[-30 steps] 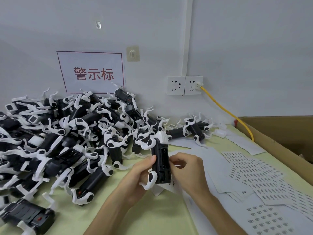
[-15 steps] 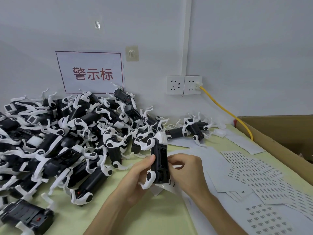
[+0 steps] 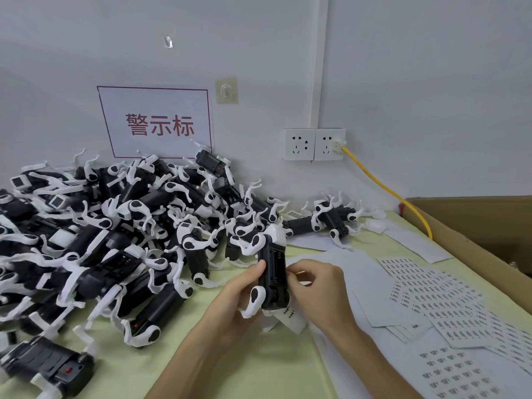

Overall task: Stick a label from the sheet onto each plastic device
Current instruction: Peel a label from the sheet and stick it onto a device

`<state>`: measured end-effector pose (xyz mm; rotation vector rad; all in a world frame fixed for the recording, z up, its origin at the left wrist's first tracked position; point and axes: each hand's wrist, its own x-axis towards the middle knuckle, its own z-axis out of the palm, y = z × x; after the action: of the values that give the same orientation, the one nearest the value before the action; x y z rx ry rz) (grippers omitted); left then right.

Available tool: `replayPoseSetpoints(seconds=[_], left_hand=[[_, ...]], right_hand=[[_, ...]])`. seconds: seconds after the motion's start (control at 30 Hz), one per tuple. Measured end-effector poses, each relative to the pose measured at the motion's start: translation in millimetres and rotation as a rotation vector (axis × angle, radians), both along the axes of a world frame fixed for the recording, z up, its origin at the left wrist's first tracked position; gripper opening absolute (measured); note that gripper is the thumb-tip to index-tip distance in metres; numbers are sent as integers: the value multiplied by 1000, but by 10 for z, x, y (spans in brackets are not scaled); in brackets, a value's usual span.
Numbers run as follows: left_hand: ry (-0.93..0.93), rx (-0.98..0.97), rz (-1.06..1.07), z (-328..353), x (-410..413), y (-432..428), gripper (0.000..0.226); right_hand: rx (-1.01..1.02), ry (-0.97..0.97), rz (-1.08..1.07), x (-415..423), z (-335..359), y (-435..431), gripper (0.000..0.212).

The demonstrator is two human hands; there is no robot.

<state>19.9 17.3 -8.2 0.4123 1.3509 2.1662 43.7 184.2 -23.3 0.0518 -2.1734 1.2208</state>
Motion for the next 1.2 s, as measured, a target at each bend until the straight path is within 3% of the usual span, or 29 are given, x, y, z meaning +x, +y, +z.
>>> replayPoseSetpoints(seconds=[0.5, 0.7, 0.83, 0.93, 1.2], left_hand=[[-51, -48, 40, -17, -32, -17, 45], [-60, -45, 30, -10, -29, -1, 37], [-58, -55, 30, -37, -56, -18, 50], [-37, -67, 20, -9, -61, -40, 46], [-59, 11, 160, 34, -159, -197, 43]], right_hand=[[46, -115, -19, 26, 51, -4, 32], [6, -109, -60, 31, 58, 15, 32], [-41, -90, -85, 43, 67, 26, 32], [-59, -84, -96, 47, 83, 37, 30], [-186, -106, -98, 70, 118, 39, 25]])
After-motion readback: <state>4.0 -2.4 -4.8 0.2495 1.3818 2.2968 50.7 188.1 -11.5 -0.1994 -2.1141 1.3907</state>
